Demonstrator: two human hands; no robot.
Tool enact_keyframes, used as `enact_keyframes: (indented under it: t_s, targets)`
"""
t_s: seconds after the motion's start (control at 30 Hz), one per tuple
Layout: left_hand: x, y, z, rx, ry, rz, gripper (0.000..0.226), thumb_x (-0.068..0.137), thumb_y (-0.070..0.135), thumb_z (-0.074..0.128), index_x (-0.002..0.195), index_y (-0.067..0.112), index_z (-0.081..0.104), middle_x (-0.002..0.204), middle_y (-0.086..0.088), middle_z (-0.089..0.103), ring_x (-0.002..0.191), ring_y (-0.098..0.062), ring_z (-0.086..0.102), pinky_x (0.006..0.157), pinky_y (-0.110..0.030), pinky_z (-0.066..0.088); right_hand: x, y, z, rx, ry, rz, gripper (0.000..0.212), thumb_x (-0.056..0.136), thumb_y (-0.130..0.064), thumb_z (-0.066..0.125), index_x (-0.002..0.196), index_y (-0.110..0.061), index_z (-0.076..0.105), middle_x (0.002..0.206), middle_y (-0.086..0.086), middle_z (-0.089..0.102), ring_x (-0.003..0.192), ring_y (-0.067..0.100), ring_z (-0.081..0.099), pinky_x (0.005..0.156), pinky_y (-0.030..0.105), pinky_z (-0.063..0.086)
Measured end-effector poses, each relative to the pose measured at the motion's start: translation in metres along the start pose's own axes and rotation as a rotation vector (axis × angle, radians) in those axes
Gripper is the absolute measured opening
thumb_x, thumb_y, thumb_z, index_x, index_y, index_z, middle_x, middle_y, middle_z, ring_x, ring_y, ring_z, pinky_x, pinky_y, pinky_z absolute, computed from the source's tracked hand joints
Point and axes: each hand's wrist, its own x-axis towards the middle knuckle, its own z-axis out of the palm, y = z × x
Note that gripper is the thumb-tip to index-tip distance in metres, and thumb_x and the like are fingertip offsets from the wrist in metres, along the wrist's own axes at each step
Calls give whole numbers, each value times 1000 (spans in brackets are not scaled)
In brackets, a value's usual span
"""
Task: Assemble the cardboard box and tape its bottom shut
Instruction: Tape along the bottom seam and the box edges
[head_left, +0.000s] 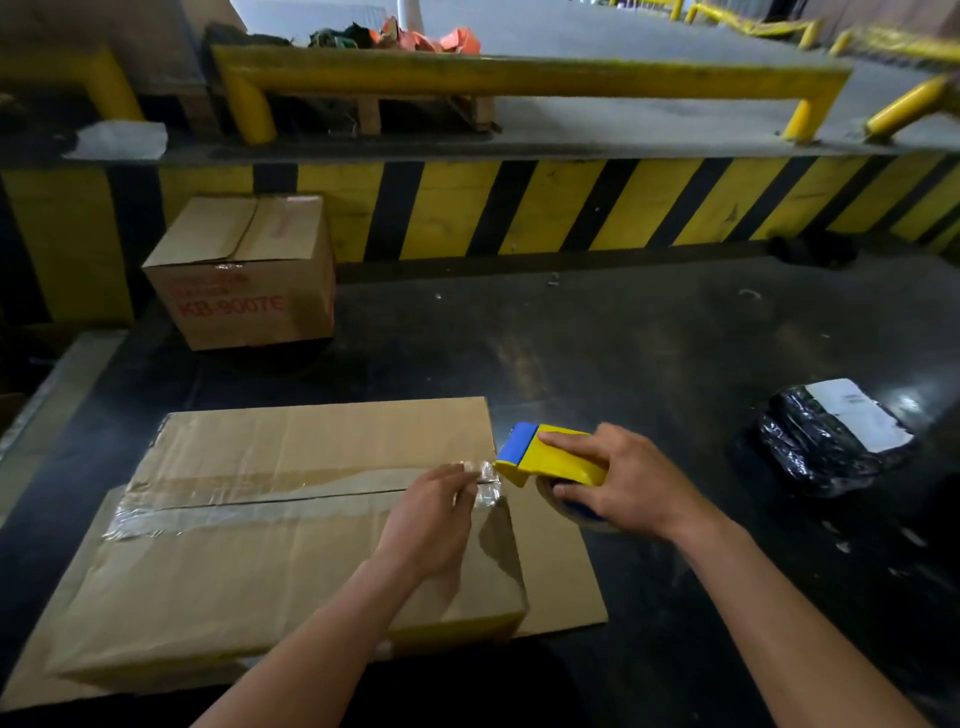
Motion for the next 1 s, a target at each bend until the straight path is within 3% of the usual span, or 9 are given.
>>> enact_keyframes:
  t_s: [0.1,0.13,0.27,0.43,0.63,0.83,1.0]
  targets:
    - [8,7,-19,-519,-16,-153,40,99,47,45,119,23,70,112,-7,75,101,-14,70,88,-29,57,-8,-16,4,28,40,-33,65,76,-43,80,131,-58,50,87,-5,48,84,10,50,75,21,35]
    - [8,11,-27,-579,-31,-170,38,103,42,44,116,18,71,105,-7,76,94,-12,71,81,-26,57,-9,-22,6,36,47,-36,65,75,-43,80,131,-58,50,87,-4,47,82,10,50,73,21,34]
    - [8,16,-57,-826,-141,-219,35,107,31,48,107,10,75,87,-5,77,70,-14,72,73,-34,58,-14,-43,20,98,82,-13,64,74,-46,80,127,-63,49,86,-4,47,78,9,51,72,27,43]
    - [9,-8,-83,-963,-301,-235,24,99,22,64,113,4,74,102,-20,76,84,-26,72,74,-31,62,-21,-69,34,146,127,24,63,76,-47,78,127,-66,46,87,-7,47,81,8,52,72,28,47]
    - [16,-33,-104,-1134,-495,-315,17,97,15,65,108,8,76,99,-9,77,82,-17,73,69,-23,59,-29,-95,49,223,203,68,65,76,-37,83,128,-61,53,89,-8,48,84,6,52,71,14,40]
    - [22,-52,-113,-1022,-585,-257,19,96,8,66,112,4,75,99,-12,77,84,-19,74,70,-25,59,-34,-113,59,196,214,107,66,76,-39,82,131,-60,51,87,-7,46,82,7,51,69,14,40]
    - [29,-55,-121,-695,-438,-48,15,94,3,66,106,2,75,94,-22,76,76,-23,74,68,-26,61,-33,-133,63,154,220,117,66,78,-35,82,133,-55,51,87,-10,43,86,-1,48,71,8,38]
